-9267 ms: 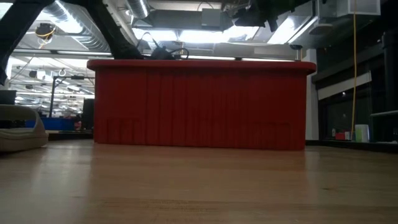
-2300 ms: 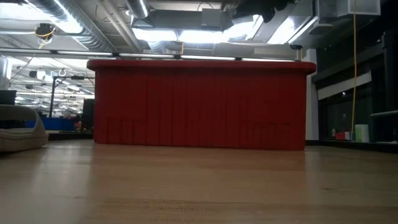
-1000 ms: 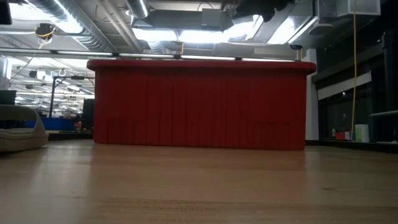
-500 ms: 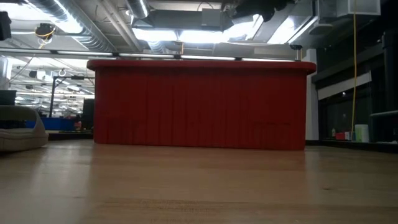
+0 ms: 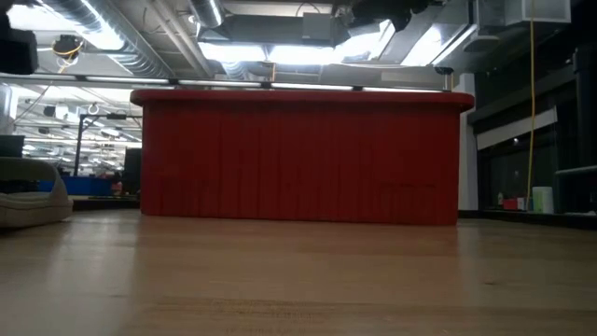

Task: Pick and place slides into bin
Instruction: Put the gray slide into the red bin

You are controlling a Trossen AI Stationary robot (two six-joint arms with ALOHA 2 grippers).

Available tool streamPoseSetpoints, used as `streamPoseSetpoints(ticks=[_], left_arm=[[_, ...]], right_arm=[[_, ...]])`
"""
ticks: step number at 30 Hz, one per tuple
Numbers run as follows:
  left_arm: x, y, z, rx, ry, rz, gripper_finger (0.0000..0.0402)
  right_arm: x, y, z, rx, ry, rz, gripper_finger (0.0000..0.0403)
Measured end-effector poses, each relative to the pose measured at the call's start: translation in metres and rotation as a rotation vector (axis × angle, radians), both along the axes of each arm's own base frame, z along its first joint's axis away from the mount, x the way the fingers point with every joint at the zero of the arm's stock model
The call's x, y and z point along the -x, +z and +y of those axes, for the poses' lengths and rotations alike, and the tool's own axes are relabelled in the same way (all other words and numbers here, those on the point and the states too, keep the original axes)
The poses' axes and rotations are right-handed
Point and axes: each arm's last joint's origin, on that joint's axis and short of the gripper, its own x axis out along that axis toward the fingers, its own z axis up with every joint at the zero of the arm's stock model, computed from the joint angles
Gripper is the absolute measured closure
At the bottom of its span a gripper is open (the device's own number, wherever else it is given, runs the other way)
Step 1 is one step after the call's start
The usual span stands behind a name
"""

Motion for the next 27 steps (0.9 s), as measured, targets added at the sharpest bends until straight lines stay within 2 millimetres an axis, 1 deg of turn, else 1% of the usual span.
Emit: streamPoseSetpoints(ticks=[7,11,20,27], left_arm=[[-0.0034,0.0001,0.0027,-0.003,0.018,-0.004,0.03],[-0.0035,0.0001,0.0027,-0.004,0.016,-0.006,0.0314],[-0.0036,0.0003,0.0027,-0.007,0.013,-0.009,0.0391],[-0.0036,0.0004,0.0026,-0.006,0.013,-0.008,0.0395]], right_arm=[[-0.0002,0.0006,0.0,0.001,0.0,-0.006,0.0397],[-0.0003,0.0005,0.0,0.002,0.001,-0.006,0.0397],[-0.0002,0.0006,0.0001,0.001,0.001,-0.006,0.0397],[-0.0002,0.0006,0.0,0.001,0.0,-0.006,0.0397]])
